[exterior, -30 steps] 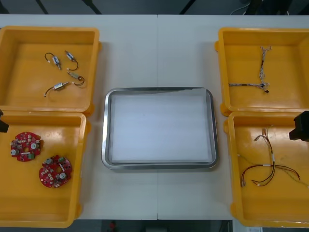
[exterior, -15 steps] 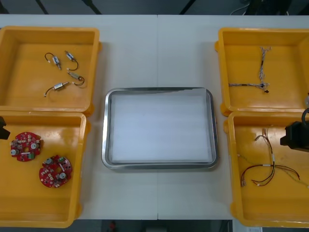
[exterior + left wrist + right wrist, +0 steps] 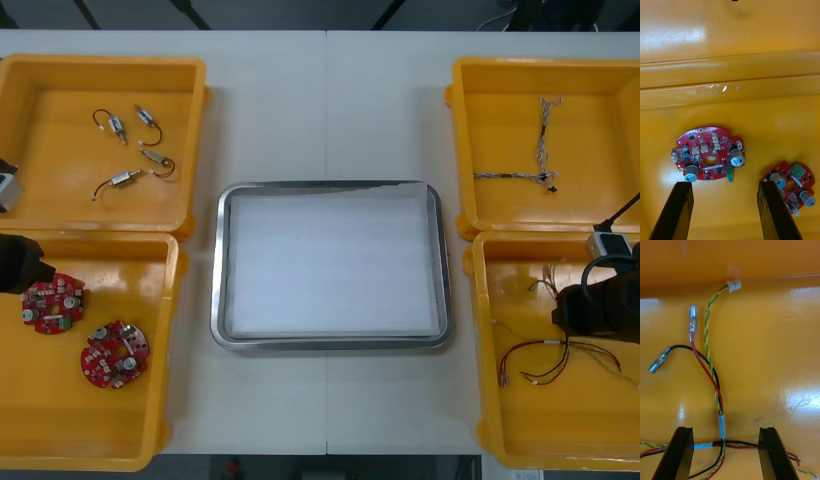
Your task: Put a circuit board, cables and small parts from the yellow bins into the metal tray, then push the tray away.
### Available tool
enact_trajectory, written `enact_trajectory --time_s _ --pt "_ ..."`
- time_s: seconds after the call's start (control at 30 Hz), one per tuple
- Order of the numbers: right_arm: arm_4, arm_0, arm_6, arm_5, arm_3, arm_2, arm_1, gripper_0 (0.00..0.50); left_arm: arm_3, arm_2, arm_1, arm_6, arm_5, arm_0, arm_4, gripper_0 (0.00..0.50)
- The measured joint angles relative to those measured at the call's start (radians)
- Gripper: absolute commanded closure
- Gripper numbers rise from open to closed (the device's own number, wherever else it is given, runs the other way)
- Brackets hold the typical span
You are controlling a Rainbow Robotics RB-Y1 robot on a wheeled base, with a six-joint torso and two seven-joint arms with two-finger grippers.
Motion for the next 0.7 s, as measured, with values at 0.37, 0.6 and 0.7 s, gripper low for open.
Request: enact_trajectory --time_s 0.37,0.6,0.7 --pt "0.027 0.025 0.009 -0.036 0.012 0.007 0.000 0.000 0.010 -0.068 -0.012 0.000 -0.041 0.000 -0.052 0.000" --pt "0.036 0.039 0.012 -0.039 0.012 0.007 0.001 0.000 0.015 -0.079 -0.032 0.005 -0.073 0.000 -0.063 0.000" --pt "0.050 0.045 0.012 -0.039 0.012 0.007 0.003 0.000 0.016 -0.100 -0.032 0.030 -0.093 0.000 -0.074 0.000"
